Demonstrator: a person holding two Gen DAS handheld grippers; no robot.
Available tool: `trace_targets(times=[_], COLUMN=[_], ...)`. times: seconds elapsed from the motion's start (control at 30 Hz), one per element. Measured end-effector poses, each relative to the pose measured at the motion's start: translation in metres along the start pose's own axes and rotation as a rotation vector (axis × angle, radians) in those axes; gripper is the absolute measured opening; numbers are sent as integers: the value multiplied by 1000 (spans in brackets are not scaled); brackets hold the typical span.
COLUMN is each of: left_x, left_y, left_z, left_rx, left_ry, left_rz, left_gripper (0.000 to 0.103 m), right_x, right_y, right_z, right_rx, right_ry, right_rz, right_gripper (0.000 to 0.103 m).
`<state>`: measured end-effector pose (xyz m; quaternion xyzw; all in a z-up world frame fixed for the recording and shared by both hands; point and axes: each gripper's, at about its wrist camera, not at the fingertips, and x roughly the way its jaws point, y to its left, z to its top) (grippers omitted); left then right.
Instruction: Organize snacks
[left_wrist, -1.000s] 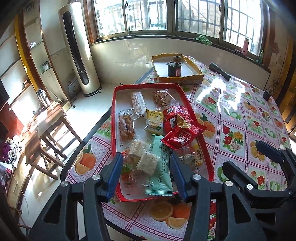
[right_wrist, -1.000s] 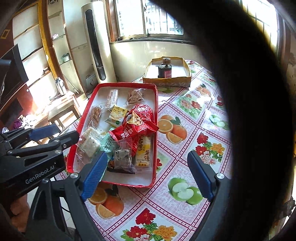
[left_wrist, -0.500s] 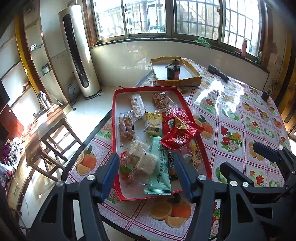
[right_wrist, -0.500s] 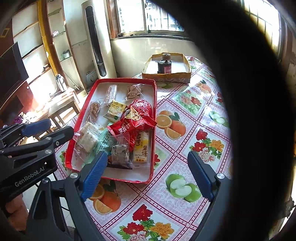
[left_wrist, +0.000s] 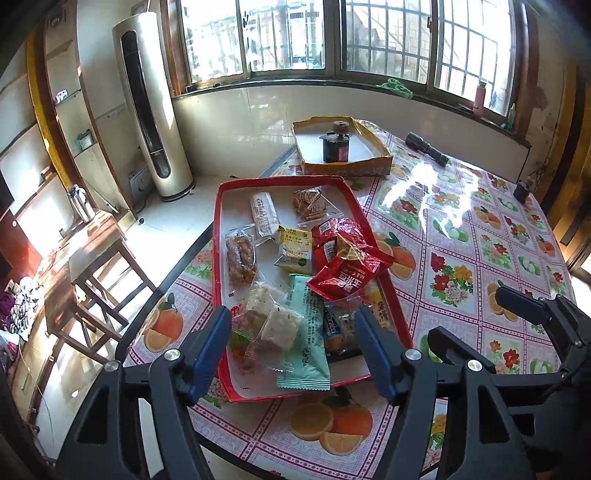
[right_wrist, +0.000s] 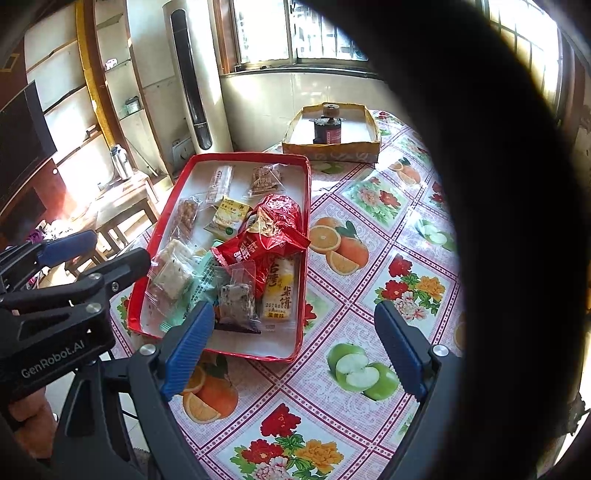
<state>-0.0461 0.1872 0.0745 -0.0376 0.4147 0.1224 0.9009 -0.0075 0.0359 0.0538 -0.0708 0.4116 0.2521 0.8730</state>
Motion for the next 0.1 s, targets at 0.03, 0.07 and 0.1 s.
trace_targets(times=[0.03, 0.07, 0.1], left_x=[0, -1, -2], left_y=[0, -1, -2], left_z=[0, 1, 1], left_rx=[0, 4, 8], left_ry=[-1, -5, -8], left_rz=[6, 6, 10], left_gripper=[69, 71, 72], right_x=[0, -1, -1], right_y=[0, -1, -2], right_z=[0, 0, 0], right_rx=[4, 6, 9], right_ry=[1, 1, 0], right_rz=[1, 2, 1], right_gripper=[89, 89, 89])
